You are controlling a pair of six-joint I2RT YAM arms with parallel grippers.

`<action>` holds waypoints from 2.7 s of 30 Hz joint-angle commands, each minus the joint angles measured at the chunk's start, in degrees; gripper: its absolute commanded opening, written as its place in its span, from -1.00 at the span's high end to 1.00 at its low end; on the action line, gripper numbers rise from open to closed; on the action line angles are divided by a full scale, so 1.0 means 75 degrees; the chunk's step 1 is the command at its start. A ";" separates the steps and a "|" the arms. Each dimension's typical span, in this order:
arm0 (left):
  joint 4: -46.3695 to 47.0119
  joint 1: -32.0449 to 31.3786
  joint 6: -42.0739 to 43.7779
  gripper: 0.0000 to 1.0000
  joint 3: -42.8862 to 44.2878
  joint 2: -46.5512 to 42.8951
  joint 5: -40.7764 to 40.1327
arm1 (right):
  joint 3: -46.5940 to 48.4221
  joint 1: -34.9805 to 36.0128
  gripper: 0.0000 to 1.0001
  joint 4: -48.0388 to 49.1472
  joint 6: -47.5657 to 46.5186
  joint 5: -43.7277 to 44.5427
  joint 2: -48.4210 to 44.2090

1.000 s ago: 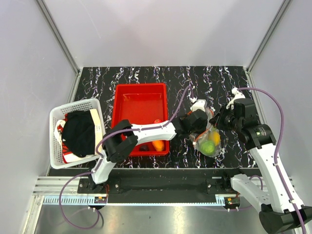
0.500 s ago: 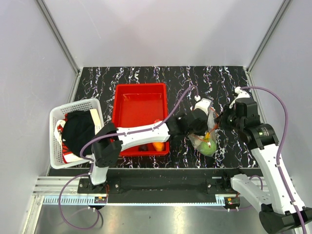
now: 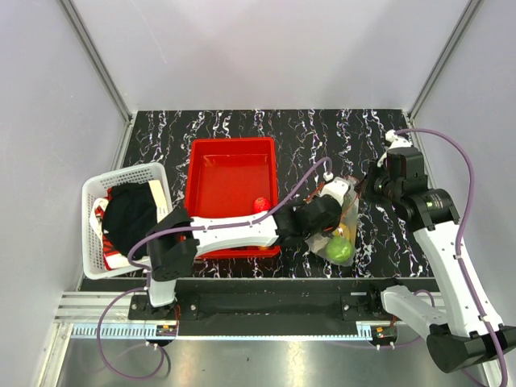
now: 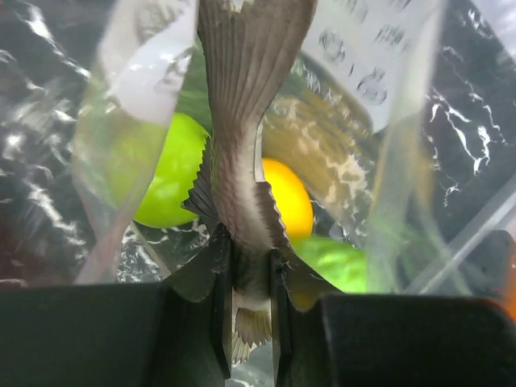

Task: Open the zip-top bag and remove the fake food

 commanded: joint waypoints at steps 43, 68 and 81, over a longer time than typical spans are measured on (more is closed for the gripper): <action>-0.1662 0.3222 -0.0392 1.00 -0.0164 -0.3325 0.0786 | -0.0193 0.0043 1.00 -0.0027 -0.0662 0.1271 -0.0827; -0.3516 0.4384 -0.1445 -0.28 -0.1222 -0.0595 -0.0913 | -0.0322 0.0043 1.00 0.0079 -0.0627 0.0767 -0.0780; -0.2358 0.2606 -0.0086 -0.27 0.0218 -0.2424 0.1368 | -0.0451 0.0043 1.00 0.0337 -0.0451 -0.0286 -0.0791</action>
